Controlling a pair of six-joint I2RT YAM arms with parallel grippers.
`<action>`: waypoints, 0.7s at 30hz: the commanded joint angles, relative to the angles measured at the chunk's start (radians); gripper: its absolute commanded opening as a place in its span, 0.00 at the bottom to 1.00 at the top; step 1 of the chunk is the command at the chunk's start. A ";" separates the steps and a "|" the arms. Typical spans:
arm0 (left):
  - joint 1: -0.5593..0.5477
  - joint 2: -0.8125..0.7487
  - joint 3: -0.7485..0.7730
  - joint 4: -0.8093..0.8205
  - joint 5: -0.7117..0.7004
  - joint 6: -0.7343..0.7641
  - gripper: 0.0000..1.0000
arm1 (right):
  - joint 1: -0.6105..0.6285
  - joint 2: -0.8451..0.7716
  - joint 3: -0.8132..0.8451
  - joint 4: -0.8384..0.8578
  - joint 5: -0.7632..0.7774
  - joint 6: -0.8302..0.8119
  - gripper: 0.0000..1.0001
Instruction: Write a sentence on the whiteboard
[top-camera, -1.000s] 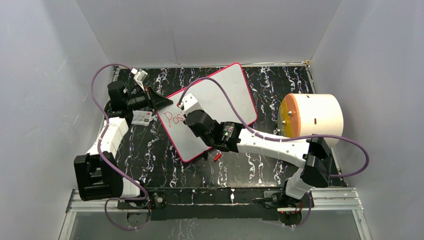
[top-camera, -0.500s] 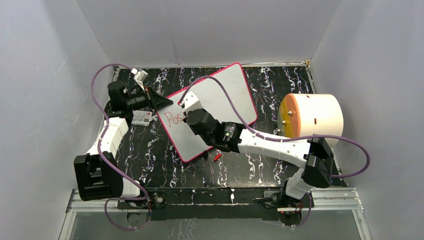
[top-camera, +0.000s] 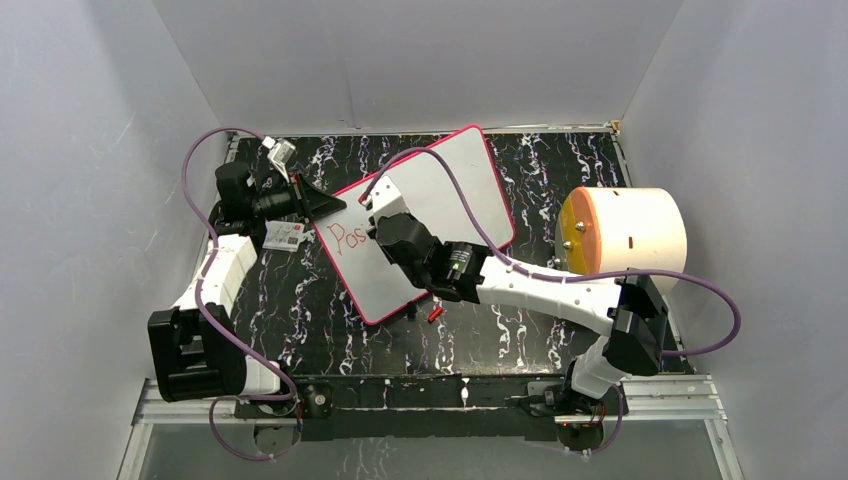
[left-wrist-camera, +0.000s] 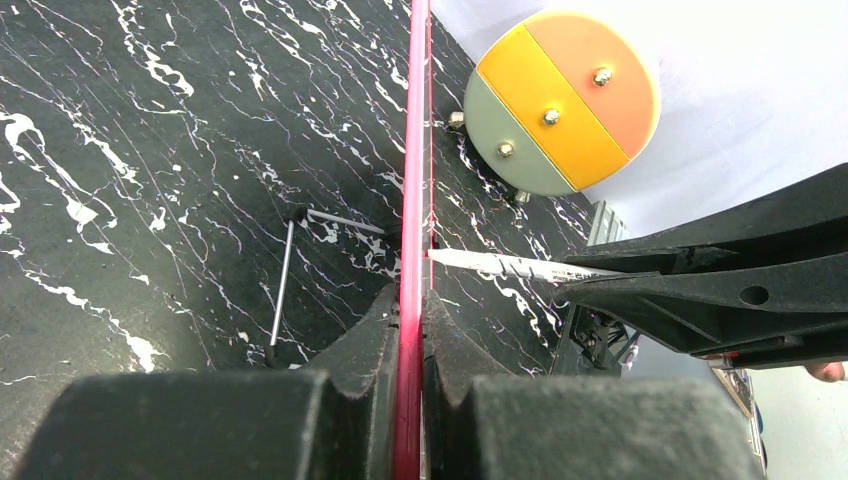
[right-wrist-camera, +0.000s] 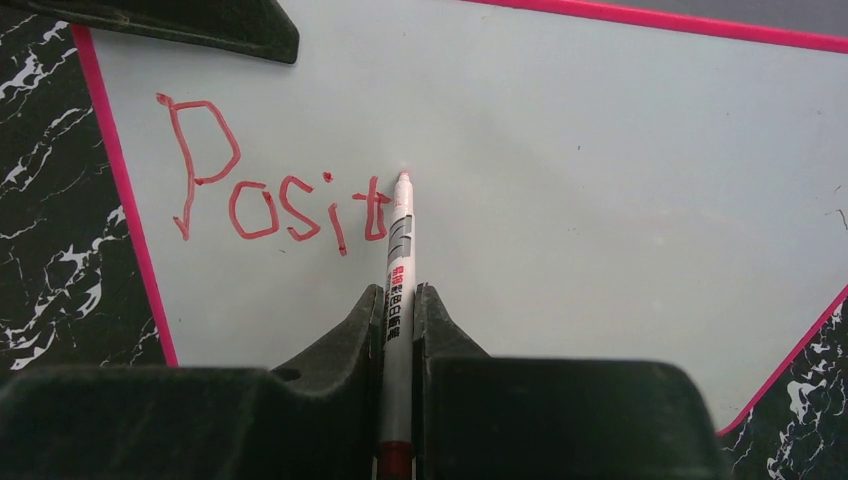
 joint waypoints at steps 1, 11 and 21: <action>0.006 0.023 -0.014 -0.055 -0.104 0.082 0.00 | -0.010 -0.029 0.000 0.046 0.025 0.002 0.00; 0.006 0.023 -0.014 -0.055 -0.104 0.082 0.00 | -0.023 -0.006 0.020 0.007 -0.027 0.013 0.00; 0.006 0.022 -0.014 -0.057 -0.106 0.083 0.00 | -0.022 -0.026 0.016 -0.017 -0.025 0.022 0.00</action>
